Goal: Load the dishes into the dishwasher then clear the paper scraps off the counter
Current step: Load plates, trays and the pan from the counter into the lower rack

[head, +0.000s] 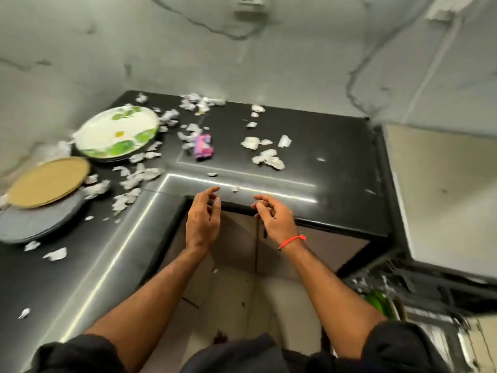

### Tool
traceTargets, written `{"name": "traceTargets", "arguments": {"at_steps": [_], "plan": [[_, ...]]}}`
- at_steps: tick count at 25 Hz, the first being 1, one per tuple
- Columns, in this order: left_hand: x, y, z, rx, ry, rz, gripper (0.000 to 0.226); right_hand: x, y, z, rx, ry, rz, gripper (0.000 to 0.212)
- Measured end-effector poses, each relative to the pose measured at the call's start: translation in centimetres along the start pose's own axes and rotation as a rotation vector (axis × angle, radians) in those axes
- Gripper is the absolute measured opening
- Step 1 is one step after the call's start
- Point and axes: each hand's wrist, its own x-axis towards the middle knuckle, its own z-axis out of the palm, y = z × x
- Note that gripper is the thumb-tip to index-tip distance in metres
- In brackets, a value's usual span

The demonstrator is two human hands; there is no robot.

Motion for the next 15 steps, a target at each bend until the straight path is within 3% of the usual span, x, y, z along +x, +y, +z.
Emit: {"name": "traceTargets", "arguments": {"at_steps": [8,15], "plan": [[1.4,-11.6,-17.8,0.058,0.398,-0.29,0.023,5.5,-5.2,19.4,0.014,-0.337,-0.083,0.027],[0.2,-17.3,-26.5,0.043,0.623,-0.608,0.023,6.5,-6.7,30.1,0.025,-0.608,-0.047,0.029]]}}
